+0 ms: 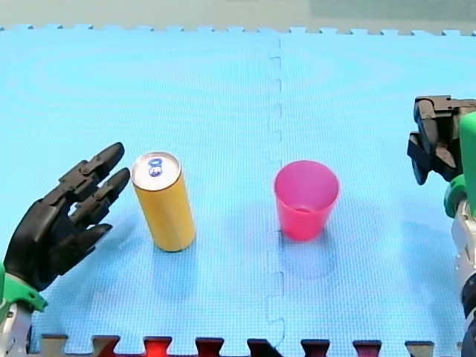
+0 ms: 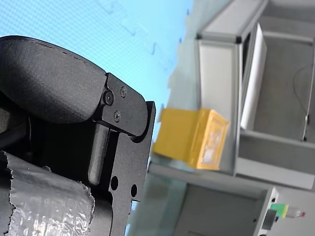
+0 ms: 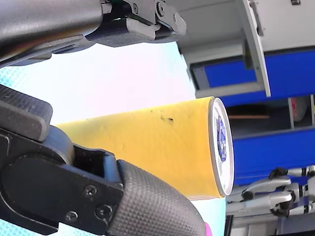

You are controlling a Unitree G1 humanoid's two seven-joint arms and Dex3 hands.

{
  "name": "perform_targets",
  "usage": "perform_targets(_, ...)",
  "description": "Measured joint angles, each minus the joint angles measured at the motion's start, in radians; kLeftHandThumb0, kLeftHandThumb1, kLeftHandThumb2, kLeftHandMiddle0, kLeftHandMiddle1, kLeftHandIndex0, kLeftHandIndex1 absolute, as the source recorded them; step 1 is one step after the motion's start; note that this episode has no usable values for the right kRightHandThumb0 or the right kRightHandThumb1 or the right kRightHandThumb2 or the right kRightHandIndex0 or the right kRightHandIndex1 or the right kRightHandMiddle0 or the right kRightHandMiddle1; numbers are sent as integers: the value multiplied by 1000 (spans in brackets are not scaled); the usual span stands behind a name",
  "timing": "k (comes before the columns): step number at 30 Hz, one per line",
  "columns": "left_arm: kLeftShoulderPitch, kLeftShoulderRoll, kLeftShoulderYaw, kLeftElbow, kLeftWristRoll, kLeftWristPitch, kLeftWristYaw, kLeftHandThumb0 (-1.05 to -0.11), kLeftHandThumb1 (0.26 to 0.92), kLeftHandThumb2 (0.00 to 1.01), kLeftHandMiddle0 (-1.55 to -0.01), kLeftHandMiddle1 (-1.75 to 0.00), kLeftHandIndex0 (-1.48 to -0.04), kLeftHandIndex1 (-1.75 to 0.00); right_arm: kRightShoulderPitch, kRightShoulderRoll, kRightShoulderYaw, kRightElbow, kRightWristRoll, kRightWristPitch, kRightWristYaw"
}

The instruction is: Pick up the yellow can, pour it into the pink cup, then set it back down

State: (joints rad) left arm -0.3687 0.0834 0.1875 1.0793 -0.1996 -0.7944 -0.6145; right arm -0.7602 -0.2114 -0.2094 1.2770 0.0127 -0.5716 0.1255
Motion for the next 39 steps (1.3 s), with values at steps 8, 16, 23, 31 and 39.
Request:
perform_targets(8, 3, 0, -7, -13, 6, 0, 14, -1048, 903, 8, -259, -6, -266, 0, 0, 0, 0, 0, 0, 0, 2)
perform_targets(16, 3, 0, -14, -20, 16, 1, 28, -1048, 908, 8, -261, -5, -263, 0, -1, 0, 2, 0, -3, 0, -6)
perform_targets(23, 3, 1, -20, -23, 22, 3, 39, -1048, 911, 6, -262, -5, -259, 0, -3, -1, 5, 0, -5, 0, -10)
perform_targets(31, -5, 0, -26, -18, 27, 9, 49, -1048, 855, 0, -348, -38, -343, -32, -4, -5, 8, 0, -16, -4, -16)
perform_targets(39, -27, -9, -25, -3, 11, 48, -4, -1035, 727, 0, -383, -35, -362, -15, -4, -5, 7, 0, -17, -7, -18)
